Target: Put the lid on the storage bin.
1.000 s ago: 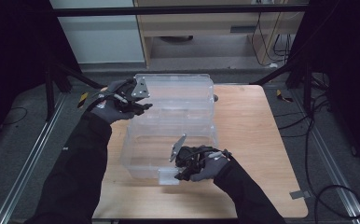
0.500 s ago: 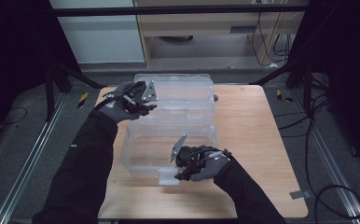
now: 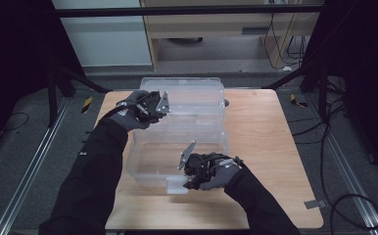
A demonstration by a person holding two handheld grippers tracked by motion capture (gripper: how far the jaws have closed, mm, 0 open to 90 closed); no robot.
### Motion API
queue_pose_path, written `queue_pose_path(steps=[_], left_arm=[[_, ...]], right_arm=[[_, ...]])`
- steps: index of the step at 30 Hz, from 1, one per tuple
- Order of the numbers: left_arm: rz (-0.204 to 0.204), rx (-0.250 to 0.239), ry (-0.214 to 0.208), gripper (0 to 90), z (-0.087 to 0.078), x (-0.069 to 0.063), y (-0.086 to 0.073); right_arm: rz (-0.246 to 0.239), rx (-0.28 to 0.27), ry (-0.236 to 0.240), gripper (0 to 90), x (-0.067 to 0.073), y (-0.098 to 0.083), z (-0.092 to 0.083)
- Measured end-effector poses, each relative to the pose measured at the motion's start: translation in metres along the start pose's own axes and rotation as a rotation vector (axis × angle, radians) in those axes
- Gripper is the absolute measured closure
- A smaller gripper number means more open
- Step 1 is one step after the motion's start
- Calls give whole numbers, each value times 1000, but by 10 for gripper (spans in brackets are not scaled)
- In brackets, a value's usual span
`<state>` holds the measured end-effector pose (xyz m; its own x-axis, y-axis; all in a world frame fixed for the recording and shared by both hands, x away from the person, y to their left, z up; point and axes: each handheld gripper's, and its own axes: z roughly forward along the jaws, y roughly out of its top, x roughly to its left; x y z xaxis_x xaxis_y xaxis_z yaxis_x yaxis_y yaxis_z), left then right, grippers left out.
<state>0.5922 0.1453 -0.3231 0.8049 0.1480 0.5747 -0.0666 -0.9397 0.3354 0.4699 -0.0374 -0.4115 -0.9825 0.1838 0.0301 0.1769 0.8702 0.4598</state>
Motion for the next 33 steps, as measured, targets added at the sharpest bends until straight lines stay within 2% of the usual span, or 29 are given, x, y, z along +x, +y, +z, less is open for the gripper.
queue_pose_path(steps=[8, 11, 16, 19, 23, 25, 33], left_arm=[[24, 28, -4, 728, -1, -1, 3], [45, 34, 1, 742, -1, -2, 5], [88, 77, -12, 761, -4, -1, 9], [127, 104, -13, 773, -5, -1, 12], [133, 116, -15, 781, -5, -1, 16], [122, 120, -24, 782, -6, -1, 16], [141, 134, -31, 790, -8, -2, 17]], right_arm=[[7, 10, -2, 633, 0, 1, 0], [17, 17, 0, 633, 0, 2, 0], [29, 25, -5, 632, 1, 3, 0], [30, 26, -3, 632, 0, 3, 0], [31, 25, -5, 633, 0, 3, 1], [34, 23, -5, 632, 1, 3, 1], [40, 19, -12, 633, 1, 3, 1]])
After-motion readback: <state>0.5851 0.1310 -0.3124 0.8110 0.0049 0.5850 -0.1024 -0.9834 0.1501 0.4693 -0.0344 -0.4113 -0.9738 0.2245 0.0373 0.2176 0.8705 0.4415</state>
